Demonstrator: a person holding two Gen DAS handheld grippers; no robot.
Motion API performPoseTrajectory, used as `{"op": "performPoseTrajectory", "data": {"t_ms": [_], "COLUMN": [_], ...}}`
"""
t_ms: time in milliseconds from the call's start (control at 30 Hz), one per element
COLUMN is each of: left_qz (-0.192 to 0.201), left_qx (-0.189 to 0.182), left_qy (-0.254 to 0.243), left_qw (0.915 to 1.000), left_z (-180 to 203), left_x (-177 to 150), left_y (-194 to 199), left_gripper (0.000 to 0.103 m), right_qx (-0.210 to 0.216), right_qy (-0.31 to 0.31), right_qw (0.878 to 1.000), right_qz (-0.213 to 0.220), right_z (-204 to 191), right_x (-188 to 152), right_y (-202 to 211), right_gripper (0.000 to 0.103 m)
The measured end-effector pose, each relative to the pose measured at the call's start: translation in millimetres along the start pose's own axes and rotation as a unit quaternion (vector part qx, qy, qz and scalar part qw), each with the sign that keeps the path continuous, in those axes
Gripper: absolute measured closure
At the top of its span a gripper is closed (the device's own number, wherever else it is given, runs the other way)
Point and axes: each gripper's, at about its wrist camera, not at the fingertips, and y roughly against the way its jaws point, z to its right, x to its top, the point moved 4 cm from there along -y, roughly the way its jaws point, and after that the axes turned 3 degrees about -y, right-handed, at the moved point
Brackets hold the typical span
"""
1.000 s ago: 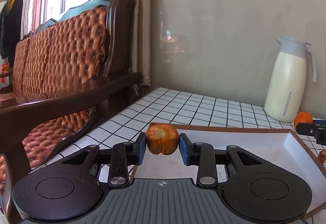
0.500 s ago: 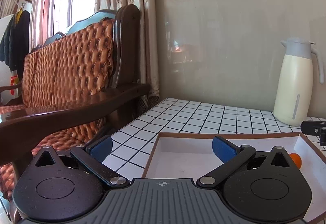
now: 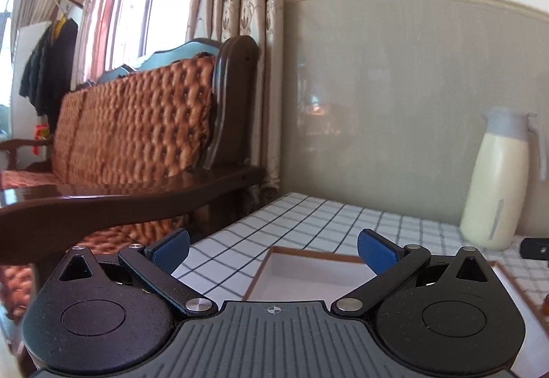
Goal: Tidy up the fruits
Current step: 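Open both grippers to drop the fruits into the tray, then move both tools back toward the remaining oranges on the table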
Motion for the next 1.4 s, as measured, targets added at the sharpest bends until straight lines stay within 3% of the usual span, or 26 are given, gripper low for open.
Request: {"op": "performPoseTrajectory", "data": {"t_ms": [100,267,467,600,767,867,1100,1400], "left_qz": [0.006,0.031,0.007,-0.006,-0.017,0.006,0.001,0.014], "left_qx": [-0.014,-0.026,-0.08,-0.071,-0.102,-0.107,-0.169,-0.215], "left_qy": [-0.017,0.014,0.004,-0.018,-0.019,-0.021,-0.043,-0.08], "left_qw": [0.9997,0.9991,0.9968,0.9973,0.9944,0.9941,0.9847,0.9733], "left_z": [6,4,21,32,43,53,96,146], "left_x": [3,12,6,1,-17,-15,-18,-23], "left_y": [7,27,37,49,72,86,101,124], "left_gripper": [0.0,0.0,0.0,0.0,0.0,0.0,0.0,0.0], "right_qx": [-0.007,-0.007,-0.013,-0.027,-0.044,-0.056,-0.085,-0.131], "right_qy": [0.001,-0.002,0.002,0.002,-0.009,-0.004,0.004,0.027], "right_qw": [1.0,1.0,1.0,0.999,0.999,0.998,0.996,0.991], "right_qz": [0.01,0.025,0.025,0.021,0.016,0.011,0.01,0.011], "right_z": [1,4,11,22,40,50,75,107], "right_x": [1,-1,-11,-19,-31,-37,-45,-58], "right_y": [11,31,54,68,86,96,117,135], "right_gripper": [0.006,0.008,0.009,0.01,0.014,0.015,0.021,0.025]}}
